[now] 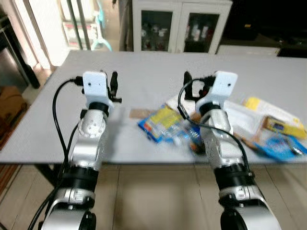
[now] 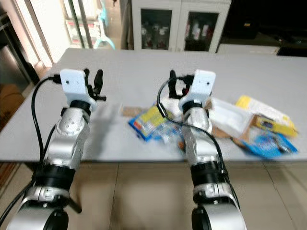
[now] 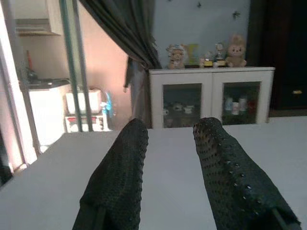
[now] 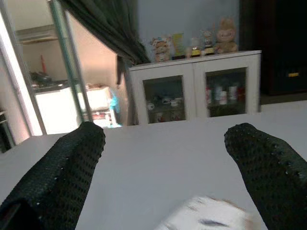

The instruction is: Picking trash to rubbish bin

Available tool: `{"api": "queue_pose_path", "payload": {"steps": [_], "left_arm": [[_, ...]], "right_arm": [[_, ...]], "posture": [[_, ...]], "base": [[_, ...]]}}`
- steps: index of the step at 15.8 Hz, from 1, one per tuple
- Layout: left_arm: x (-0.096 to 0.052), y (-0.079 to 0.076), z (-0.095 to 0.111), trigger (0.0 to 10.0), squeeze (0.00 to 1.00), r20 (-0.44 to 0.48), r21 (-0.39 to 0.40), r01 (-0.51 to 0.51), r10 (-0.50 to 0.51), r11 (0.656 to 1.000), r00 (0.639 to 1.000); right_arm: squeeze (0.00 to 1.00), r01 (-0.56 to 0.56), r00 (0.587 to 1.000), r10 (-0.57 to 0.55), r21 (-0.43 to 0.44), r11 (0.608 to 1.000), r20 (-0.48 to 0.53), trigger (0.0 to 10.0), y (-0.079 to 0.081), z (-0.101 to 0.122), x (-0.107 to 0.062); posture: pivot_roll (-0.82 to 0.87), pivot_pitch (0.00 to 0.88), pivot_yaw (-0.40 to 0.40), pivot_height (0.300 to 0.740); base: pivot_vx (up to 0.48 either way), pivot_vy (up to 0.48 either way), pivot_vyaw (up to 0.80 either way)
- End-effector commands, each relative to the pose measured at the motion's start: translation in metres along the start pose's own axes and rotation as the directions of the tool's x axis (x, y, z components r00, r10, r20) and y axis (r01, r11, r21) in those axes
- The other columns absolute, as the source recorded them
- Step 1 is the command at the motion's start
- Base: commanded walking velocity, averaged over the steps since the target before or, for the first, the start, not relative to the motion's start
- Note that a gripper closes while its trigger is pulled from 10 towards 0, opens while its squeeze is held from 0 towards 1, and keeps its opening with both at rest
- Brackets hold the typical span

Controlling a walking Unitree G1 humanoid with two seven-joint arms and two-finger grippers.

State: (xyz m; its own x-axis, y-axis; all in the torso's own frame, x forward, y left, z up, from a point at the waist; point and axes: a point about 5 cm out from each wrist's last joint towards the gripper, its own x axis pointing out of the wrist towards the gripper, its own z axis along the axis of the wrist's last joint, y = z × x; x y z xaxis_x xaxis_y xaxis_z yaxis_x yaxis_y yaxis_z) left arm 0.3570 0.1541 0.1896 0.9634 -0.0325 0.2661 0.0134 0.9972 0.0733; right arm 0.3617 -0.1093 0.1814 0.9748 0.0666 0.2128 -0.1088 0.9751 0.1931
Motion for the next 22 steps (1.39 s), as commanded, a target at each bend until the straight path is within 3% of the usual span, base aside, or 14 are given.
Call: {"api": "queue_pose_path", "payload": {"steps": [1,7,17,22], "left_arm": [[0.0008,0.0074,0.0026,10.0,0.00,0.004,0.009,-0.020,0.020,1.000,1.000],[0.0001,0.0056,0.0011,10.0,0.00,-0.004,0.012,-0.009,0.009,1.000,1.000],[-0.0011,-0.0003,-0.0009,10.0,0.00,-0.014,0.031,0.028,-0.028,0.999,1.000],[-0.0012,0.0009,-0.0006,10.0,0.00,-0.011,0.037,0.018,-0.018,0.999,1.000]], "right_arm": [[0.00,-0.021,1.000,0.021,0.008,1.000,0.008,10.0,0.0080,0.0026,0.0016],[0.00,-0.022,1.000,0.022,0.009,1.000,0.004,10.0,0.0083,0.0012,0.0012],[0.00,-0.023,1.000,0.023,0.010,1.000,0.003,10.0,0.0088,0.0013,0.0012],[0.00,-0.032,0.999,0.033,0.007,0.999,-0.002,10.0,0.0106,0.0003,0.0007]], "posture": [[0.02,0.023,-0.033,0.740],[0.02,0.029,-0.033,0.740],[0.02,0.031,-0.032,0.740],[0.02,0.033,-0.036,0.740]], "base": [[0.480,0.000,0.00],[0.454,0.000,0.00],[0.000,0.000,0.00],[0.000,-0.355,0.00]]}}
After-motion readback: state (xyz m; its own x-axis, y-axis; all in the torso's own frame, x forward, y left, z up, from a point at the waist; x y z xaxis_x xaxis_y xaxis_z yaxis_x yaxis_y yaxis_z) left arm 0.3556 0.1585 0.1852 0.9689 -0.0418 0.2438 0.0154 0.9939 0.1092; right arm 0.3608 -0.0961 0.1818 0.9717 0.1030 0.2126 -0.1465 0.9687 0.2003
